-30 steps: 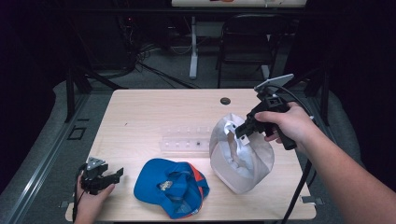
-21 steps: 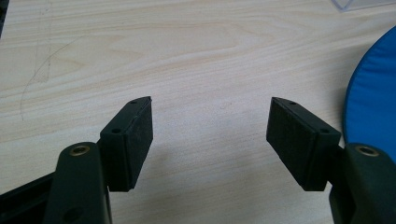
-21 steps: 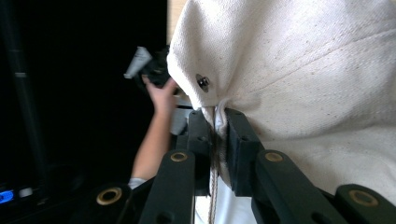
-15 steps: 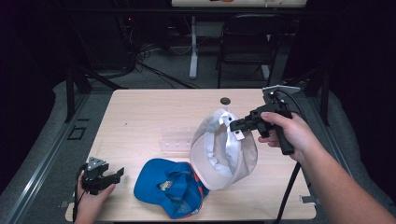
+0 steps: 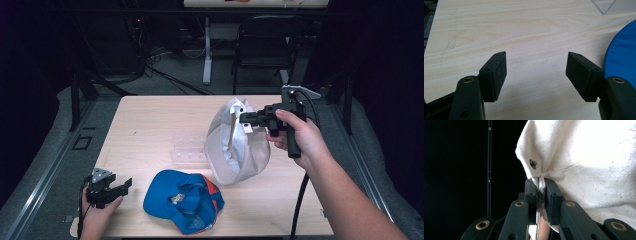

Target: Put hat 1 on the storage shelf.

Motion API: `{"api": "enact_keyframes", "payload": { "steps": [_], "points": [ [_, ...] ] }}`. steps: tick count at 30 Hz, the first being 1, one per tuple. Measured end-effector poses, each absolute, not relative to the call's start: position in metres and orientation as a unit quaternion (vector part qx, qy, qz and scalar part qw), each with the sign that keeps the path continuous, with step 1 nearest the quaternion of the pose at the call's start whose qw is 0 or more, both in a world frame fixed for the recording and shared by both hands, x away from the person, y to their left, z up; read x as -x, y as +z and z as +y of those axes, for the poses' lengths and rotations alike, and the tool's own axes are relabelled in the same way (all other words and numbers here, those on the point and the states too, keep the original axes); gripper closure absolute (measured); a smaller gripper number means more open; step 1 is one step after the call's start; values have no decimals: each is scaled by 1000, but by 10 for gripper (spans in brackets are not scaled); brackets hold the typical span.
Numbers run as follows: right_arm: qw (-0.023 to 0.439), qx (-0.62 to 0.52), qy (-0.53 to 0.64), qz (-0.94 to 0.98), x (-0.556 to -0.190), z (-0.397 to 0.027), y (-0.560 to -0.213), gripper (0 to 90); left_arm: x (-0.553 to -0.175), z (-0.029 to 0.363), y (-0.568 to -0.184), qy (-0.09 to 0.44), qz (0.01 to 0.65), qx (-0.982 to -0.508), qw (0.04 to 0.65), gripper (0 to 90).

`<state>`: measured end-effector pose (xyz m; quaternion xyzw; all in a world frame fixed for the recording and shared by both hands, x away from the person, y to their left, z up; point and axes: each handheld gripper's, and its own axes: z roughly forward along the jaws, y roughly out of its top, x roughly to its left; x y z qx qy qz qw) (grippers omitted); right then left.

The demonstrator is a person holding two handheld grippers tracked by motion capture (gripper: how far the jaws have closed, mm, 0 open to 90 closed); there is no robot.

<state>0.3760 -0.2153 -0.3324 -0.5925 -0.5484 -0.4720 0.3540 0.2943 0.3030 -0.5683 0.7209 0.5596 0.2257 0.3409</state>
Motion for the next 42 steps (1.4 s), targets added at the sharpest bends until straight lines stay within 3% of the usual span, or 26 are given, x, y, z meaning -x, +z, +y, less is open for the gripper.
{"api": "enact_keyframes", "payload": {
  "steps": [24, 35, 42],
  "points": [
    [337, 621, -518, -483, -424, -175, -339, 817, -294, 288, -550, 211, 527, -719, 401, 383],
    [321, 634, -519, -476, -441, -173, -342, 816, -308, 203, -498, 193, 420, -766, 448, 399],
    [321, 635, -518, -475, -442, -173, -347, 814, -319, 152, -491, 181, 390, -775, 463, 394]
  ]
}}
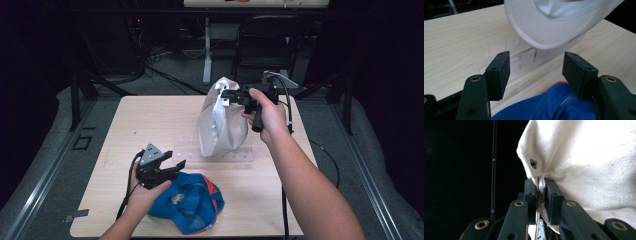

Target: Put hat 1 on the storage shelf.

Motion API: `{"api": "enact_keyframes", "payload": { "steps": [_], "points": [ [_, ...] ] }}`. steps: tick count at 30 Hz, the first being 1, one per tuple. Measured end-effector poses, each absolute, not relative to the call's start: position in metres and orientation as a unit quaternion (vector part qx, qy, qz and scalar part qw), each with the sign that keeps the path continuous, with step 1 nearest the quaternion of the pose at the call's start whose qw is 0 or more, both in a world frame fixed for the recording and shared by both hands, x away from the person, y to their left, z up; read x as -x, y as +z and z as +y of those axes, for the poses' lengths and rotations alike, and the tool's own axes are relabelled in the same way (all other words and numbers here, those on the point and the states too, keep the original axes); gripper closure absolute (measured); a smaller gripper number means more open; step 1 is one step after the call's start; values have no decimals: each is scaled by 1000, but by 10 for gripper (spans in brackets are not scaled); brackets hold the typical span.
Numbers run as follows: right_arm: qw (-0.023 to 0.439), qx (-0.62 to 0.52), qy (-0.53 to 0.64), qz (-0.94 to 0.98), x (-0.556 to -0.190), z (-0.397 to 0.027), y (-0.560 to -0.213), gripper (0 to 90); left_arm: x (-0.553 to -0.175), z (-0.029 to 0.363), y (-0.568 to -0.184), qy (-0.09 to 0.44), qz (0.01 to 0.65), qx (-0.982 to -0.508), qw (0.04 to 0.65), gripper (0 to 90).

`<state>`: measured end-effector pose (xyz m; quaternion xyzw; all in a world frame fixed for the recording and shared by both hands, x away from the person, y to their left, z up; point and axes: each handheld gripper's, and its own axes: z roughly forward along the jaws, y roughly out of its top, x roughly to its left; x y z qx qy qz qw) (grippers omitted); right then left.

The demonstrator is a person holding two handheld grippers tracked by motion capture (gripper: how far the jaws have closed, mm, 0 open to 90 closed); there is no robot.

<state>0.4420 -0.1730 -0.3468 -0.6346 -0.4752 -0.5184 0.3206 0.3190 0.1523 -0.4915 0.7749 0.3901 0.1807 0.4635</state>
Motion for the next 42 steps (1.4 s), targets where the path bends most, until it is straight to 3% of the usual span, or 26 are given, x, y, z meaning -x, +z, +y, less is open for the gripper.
{"api": "enact_keyframes", "payload": {
  "steps": [23, 26, 27, 28, 32, 42],
  "points": [
    [310, 635, -513, -487, -437, -176, -347, 811, -330, 79, -505, 189, 355, -804, 438, 402],
    [309, 635, -514, -487, -437, -176, -347, 810, -333, 74, -505, 199, 355, -807, 429, 463],
    [309, 634, -515, -487, -436, -176, -347, 810, -334, 72, -504, 205, 353, -810, 422, 543],
    [307, 634, -515, -488, -436, -175, -347, 810, -334, 72, -504, 209, 352, -810, 420, 543],
    [306, 634, -511, -493, -435, -175, -347, 809, -335, 74, -503, 223, 349, -812, 410, 711],
    [308, 628, -512, -498, -435, -168, -346, 806, -338, 91, -499, 208, 359, -806, 422, 784]
  ]
}}
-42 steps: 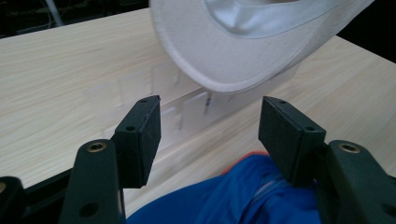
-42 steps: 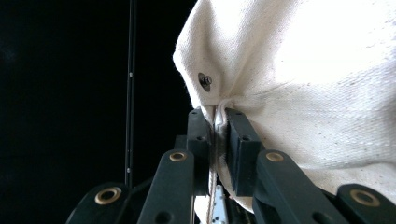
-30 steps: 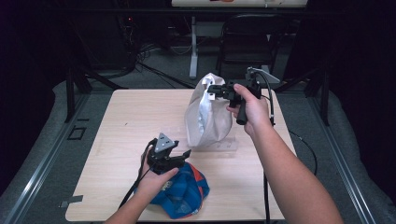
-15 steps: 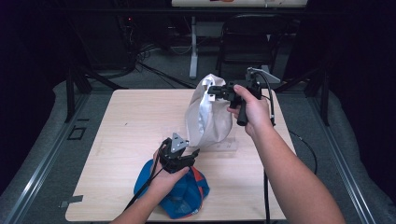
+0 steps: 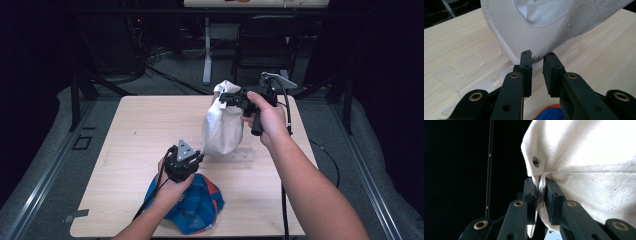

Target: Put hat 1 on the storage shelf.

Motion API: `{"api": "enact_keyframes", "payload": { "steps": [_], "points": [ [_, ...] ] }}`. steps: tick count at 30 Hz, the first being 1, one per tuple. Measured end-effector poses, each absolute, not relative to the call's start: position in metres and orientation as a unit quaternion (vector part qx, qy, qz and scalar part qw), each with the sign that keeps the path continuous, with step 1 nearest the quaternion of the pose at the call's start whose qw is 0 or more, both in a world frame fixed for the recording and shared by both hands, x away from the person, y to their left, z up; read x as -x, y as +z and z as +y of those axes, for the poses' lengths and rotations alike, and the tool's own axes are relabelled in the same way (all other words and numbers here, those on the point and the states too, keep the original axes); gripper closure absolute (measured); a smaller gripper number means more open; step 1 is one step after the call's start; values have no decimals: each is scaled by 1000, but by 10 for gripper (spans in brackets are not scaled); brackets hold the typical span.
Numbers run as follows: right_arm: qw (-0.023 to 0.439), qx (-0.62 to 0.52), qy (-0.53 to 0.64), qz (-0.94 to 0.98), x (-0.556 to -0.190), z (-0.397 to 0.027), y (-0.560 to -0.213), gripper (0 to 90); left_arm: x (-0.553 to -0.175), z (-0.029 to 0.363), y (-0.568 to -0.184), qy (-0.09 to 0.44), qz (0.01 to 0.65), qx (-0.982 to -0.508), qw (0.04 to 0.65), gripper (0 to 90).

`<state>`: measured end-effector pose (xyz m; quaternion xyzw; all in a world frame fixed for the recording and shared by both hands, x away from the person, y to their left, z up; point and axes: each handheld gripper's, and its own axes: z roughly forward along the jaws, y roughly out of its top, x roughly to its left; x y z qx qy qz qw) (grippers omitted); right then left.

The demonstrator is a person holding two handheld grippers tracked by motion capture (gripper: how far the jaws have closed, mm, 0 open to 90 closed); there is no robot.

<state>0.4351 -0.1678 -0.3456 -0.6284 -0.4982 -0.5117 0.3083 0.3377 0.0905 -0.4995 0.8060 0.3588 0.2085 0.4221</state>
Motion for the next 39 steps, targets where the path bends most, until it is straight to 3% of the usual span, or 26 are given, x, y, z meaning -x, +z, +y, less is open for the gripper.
{"api": "enact_keyframes", "payload": {
  "steps": [16, 18, 28, 34, 39],
  "points": [
    [308, 620, -503, -518, -444, -141, -341, 802, -334, 98, -493, 184, 385, -787, 445, 843],
    [310, 618, -501, -521, -445, -138, -340, 801, -334, 102, -492, 171, 389, -782, 456, 900],
    [308, 622, -492, -526, -449, -130, -347, 802, -331, 106, -498, 176, 384, -784, 455, 886],
    [307, 619, -494, -528, -448, -129, -346, 803, -327, 106, -495, 182, 362, -786, 468, 633],
    [305, 620, -494, -527, -447, -132, -344, 802, -334, 96, -499, 207, 361, -795, 441, 473]
  ]
}}
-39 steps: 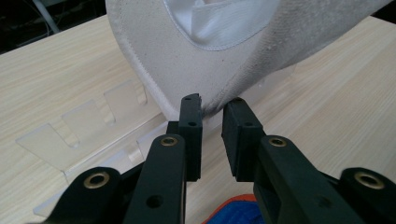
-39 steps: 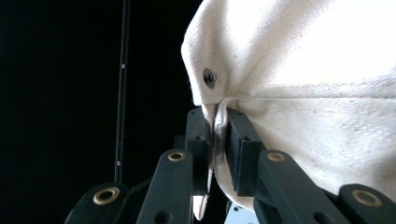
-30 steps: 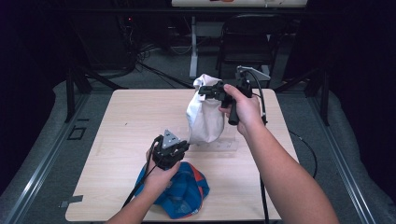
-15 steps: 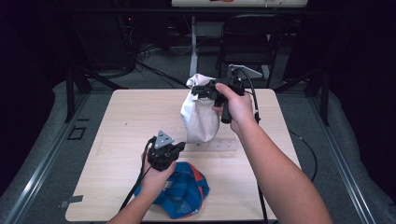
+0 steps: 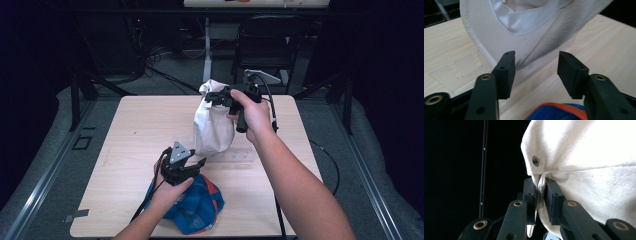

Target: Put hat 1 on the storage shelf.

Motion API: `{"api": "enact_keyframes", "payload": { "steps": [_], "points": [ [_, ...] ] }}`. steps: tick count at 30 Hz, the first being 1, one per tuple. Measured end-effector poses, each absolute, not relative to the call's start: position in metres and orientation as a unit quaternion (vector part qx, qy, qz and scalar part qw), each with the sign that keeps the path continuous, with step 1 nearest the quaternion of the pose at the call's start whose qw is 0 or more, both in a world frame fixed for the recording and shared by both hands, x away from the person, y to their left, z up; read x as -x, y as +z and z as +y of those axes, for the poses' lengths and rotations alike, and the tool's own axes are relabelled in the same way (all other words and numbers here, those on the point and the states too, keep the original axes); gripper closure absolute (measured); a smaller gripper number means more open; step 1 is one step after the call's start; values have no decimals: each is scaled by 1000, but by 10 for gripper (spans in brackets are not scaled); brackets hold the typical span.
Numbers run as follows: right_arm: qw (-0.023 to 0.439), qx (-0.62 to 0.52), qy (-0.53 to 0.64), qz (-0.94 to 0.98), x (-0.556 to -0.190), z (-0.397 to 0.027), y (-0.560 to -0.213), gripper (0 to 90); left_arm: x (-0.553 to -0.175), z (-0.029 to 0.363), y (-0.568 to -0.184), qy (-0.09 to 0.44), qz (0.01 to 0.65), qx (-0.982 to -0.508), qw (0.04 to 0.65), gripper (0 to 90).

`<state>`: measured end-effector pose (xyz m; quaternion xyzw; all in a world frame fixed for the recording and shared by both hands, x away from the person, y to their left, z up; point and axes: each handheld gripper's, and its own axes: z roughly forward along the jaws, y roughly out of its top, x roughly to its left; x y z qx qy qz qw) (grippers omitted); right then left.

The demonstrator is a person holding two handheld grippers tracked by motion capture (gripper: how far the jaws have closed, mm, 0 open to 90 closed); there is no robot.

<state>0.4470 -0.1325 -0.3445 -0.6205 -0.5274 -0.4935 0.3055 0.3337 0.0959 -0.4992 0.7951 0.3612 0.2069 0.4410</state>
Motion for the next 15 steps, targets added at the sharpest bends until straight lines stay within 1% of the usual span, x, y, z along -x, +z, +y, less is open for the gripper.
{"api": "enact_keyframes", "payload": {
  "steps": [3, 4, 5, 6, 7, 10, 12, 15],
  "points": [
    [304, 621, -494, -527, -446, -132, -344, 803, -341, 92, -502, 217, 370, -798, 424, 476],
    [305, 620, -492, -529, -446, -131, -344, 803, -344, 91, -503, 220, 372, -799, 418, 535],
    [305, 620, -492, -529, -446, -131, -344, 803, -346, 89, -504, 222, 373, -800, 414, 535],
    [306, 619, -492, -530, -446, -131, -344, 802, -348, 89, -504, 230, 374, -802, 405, 580],
    [307, 619, -492, -530, -445, -131, -344, 803, -349, 89, -504, 234, 373, -801, 404, 652],
    [307, 615, -492, -534, -444, -131, -341, 802, -351, 91, -501, 236, 372, -799, 409, 729],
    [306, 615, -493, -533, -444, -131, -340, 802, -351, 93, -498, 236, 370, -798, 413, 735],
    [302, 613, -498, -533, -443, -132, -337, 801, -351, 94, -496, 217, 368, -793, 434, 753]
  ]
}}
